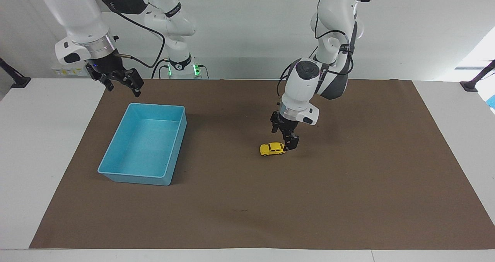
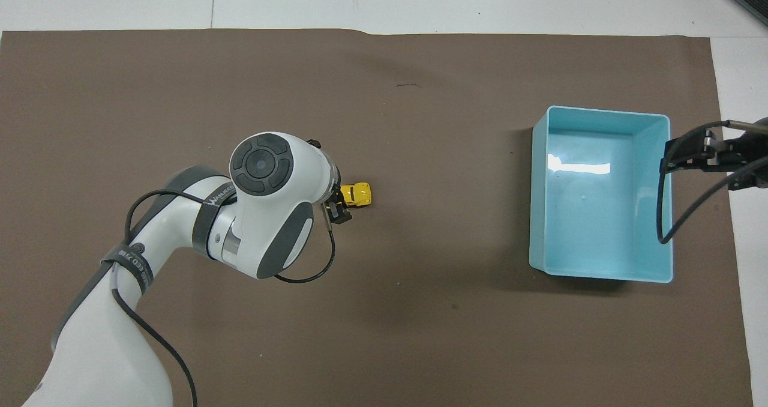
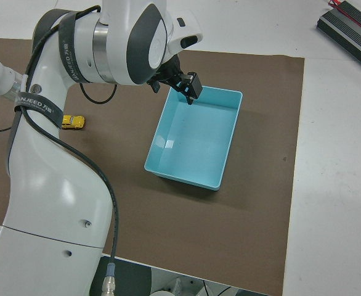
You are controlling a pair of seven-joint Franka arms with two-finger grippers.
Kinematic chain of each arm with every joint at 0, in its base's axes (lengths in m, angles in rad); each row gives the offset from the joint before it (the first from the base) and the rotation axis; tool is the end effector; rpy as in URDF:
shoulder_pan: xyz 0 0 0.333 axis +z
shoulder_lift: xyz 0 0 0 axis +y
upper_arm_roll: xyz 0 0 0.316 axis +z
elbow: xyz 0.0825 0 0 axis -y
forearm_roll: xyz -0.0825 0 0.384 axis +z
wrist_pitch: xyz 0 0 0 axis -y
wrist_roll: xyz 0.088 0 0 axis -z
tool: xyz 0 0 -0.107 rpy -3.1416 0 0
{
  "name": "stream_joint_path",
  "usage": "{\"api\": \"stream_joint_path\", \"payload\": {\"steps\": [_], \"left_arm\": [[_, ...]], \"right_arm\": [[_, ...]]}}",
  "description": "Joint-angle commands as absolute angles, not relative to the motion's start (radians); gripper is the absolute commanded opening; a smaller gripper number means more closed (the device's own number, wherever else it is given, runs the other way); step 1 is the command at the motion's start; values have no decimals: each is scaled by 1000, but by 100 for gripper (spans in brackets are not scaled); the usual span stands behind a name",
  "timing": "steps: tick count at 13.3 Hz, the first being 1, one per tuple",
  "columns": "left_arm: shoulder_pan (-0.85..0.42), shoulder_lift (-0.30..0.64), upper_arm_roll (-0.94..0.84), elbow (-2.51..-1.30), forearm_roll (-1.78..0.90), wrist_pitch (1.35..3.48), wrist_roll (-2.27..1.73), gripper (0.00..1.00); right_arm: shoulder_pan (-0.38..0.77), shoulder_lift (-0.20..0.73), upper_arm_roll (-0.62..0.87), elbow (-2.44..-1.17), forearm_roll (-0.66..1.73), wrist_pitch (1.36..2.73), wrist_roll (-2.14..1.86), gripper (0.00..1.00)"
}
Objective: Wind up and store yellow beetle car
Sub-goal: 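Lower the left gripper onto the yellow car and grip it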
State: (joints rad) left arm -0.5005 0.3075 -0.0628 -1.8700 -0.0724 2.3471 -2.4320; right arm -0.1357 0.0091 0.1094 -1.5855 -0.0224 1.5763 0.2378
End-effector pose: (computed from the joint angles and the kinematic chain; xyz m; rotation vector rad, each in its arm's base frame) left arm 0.5432 -0.3413 0.3678 1.7012 2.4289 -0.0921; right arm 0.5570 -0.0173 0.6130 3.0912 -0.4101 -0.0248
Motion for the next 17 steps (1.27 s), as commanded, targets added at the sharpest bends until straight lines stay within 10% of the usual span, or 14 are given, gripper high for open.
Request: {"api": "stream_joint_path", "payload": {"steps": [1, 8, 13, 17], "left_arm": [[-534, 356, -44, -1882, -92, 2423, -2442, 100], [-531, 396, -44, -1870, -92, 2458, -2453, 100], [-543, 396, -44, -1882, -91, 2453, -2358, 17], [-537, 393, -44, -1899, -92, 2448, -2315, 8]], "right_arm": [[-146, 9, 115, -1582, -8, 1569, 210, 100], [-146, 9, 115, -1580, -8, 1569, 210, 100], [-146, 9, 115, -1580, -8, 1569, 210, 100], [-146, 9, 115, -1582, -8, 1569, 210, 100]]}}
